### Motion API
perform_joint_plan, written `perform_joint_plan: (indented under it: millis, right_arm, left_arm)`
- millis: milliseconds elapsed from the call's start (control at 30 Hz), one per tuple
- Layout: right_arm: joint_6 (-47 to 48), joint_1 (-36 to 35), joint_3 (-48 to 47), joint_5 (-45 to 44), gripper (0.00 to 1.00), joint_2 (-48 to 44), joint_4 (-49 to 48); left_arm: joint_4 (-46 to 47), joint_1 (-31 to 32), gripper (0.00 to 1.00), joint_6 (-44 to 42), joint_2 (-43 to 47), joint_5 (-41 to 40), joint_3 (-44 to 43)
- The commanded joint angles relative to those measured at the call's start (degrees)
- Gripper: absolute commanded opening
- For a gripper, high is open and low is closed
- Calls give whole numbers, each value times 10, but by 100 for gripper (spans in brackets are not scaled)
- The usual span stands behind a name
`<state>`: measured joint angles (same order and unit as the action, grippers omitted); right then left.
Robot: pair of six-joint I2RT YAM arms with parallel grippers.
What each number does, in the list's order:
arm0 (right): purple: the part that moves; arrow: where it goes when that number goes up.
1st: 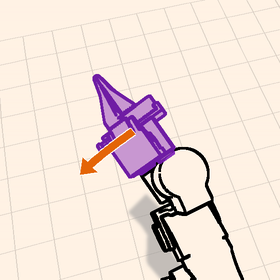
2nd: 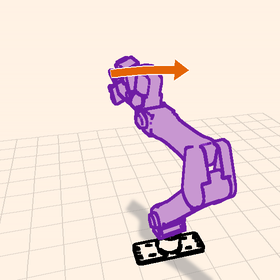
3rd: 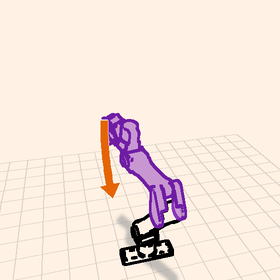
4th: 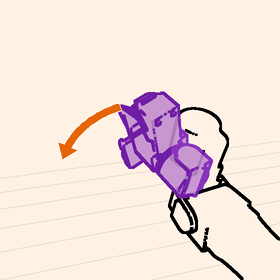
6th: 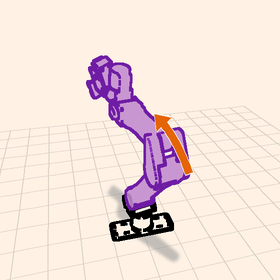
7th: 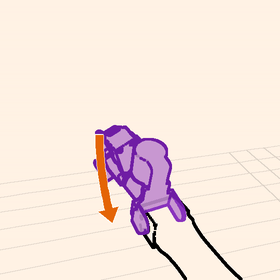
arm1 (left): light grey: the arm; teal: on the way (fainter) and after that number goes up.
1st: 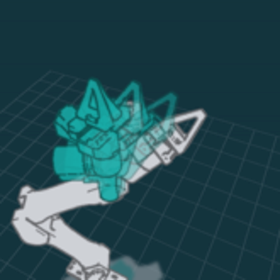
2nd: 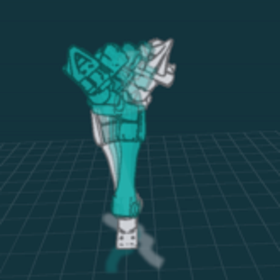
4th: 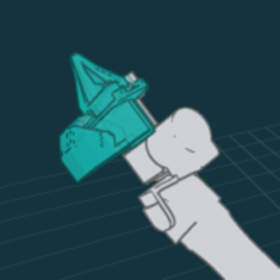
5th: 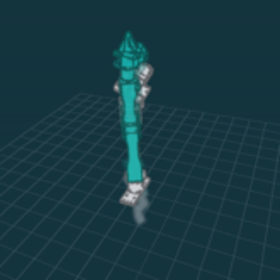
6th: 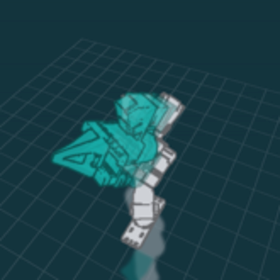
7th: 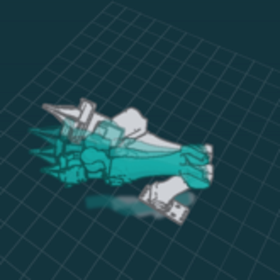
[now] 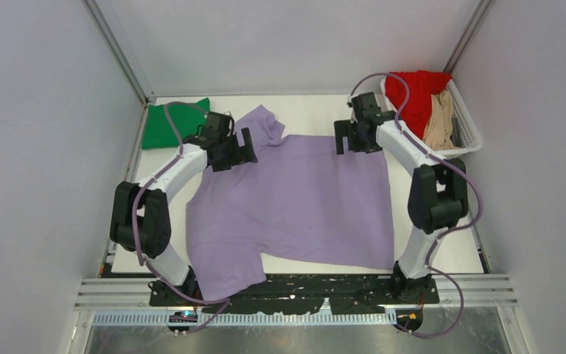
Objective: Fold and stack the t-shirts
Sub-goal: Flatten out the tshirt
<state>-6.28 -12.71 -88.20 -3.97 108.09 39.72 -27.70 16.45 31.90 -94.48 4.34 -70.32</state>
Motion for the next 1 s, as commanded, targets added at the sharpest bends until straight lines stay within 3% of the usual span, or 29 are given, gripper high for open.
perform_joint_plan:
  millis: [0,133,367,633,967]
  right_arm:
    - [-75,-22,162,10,95,-94,-88]
    - [-91,-24,243,28,95,-127,-110]
    - [-90,-12,251,10,95,-82,-119]
    - [-83,26,158,50,95,6,-109]
    - [-79,66,23,79,95,93,-82]
  left_arm:
    - [-24,11,100,-22,-29,2,10]
    - [-4,11,100,-5,-69,32,6]
    - [-23,12,100,15,-157,32,-59]
    - [-92,-4,100,30,-247,34,-186]
    - [-165,-35,100,49,-376,112,-396]
